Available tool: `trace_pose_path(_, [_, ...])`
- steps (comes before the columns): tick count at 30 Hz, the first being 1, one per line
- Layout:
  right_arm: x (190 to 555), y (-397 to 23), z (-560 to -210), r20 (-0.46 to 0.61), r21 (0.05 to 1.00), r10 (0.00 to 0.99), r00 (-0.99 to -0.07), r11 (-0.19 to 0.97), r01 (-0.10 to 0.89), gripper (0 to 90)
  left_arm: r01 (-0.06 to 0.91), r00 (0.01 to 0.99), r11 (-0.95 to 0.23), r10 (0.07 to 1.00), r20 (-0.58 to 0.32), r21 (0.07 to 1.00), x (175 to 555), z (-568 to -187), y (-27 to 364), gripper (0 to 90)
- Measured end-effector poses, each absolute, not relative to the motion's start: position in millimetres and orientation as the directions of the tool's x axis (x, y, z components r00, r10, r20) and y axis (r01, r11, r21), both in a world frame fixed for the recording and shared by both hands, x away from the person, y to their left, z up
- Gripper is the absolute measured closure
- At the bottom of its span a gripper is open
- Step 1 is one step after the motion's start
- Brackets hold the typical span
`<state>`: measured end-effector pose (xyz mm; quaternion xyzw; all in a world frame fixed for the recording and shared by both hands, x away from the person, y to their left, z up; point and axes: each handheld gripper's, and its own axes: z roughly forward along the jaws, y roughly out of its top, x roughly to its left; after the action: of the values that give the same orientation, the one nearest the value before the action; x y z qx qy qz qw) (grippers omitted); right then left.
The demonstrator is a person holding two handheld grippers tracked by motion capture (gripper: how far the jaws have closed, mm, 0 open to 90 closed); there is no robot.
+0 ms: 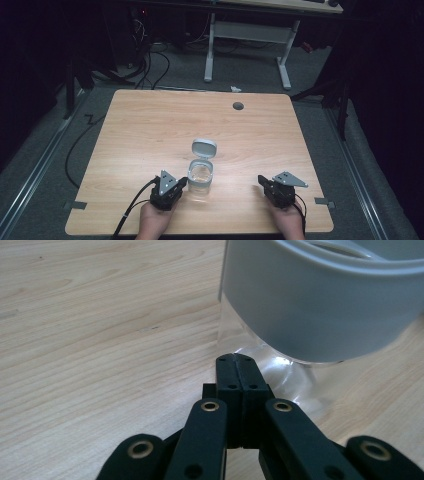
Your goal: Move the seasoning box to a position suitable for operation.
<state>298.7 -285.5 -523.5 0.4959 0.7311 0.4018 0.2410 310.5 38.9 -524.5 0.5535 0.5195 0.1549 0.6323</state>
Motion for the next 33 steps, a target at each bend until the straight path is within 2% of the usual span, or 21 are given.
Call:
trace_pose_path(13, [299.2,-283.0,-523.3,0.044,0.825,0.919,-0.392,0.187,0.533,90.0,0.371,0.421,0.335,0.771,-0.478,0.866,299.8,-524.7,44.1,90.0])
trace_pose_path(22, [299.8,-273.0,-516.3,0.045,0.847,0.911,-0.41,0.183,0.5,90.0,0.391,0.479,0.258,0.762,-0.435,0.883,270.7,-536.5,45.1,90.0])
trace_pose_path(33, [321.1,-248.7,-503.9,0.038,0.852,0.895,-0.444,0.204,0.482,90.0,0.422,0.516,0.257,0.721,-0.464,0.869,268.8,-532.9,31.3,90.0])
